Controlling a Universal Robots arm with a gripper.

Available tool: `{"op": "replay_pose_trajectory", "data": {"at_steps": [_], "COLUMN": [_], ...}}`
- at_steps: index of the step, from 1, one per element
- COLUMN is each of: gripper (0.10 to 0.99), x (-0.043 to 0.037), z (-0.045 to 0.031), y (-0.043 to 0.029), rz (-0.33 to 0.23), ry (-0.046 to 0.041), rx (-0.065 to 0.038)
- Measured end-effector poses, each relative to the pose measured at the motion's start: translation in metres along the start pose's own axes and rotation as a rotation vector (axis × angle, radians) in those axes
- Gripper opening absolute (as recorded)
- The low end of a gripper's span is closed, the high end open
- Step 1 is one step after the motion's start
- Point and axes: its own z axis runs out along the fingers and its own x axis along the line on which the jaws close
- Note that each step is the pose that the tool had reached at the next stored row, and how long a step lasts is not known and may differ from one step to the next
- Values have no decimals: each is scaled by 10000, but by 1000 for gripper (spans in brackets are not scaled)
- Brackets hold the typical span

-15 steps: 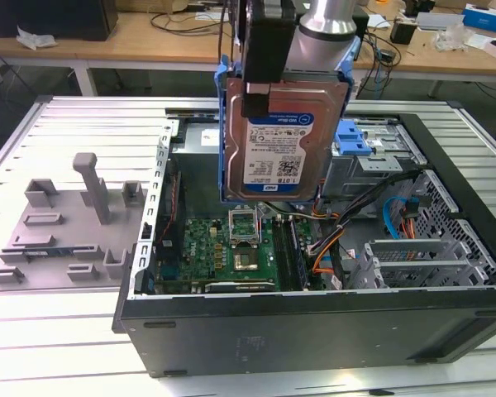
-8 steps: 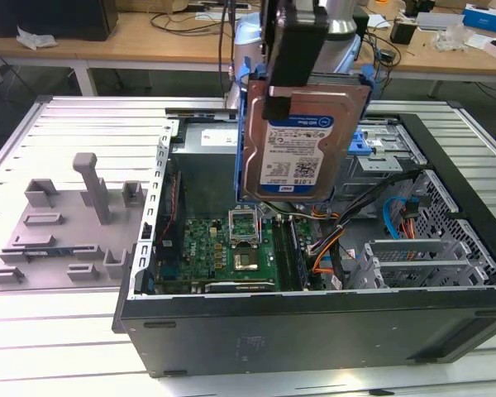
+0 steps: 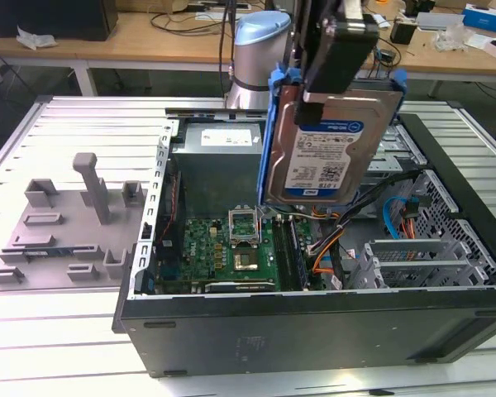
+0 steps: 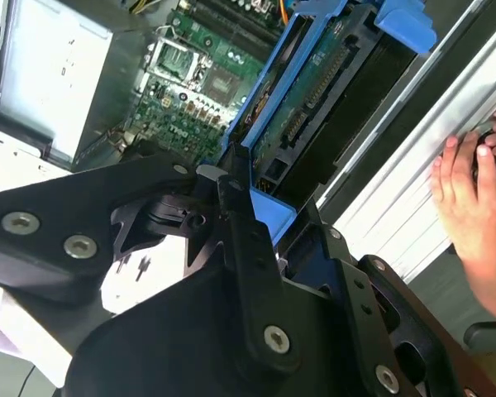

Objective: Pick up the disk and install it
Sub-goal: 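Pick up the disk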

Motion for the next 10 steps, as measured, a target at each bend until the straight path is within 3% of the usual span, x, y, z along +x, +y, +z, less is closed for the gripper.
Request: {"op": "replay_pose_trajectory", "data": {"at_steps": [2, 5, 10], "gripper": [365, 365, 365], "x": [25, 46, 47], "z": [-3, -5, -5], "y": [-109, -204, -204], "rz": [-1, 0, 2], "ry": [-16, -21, -21], "rx": [-22, -44, -44]}}
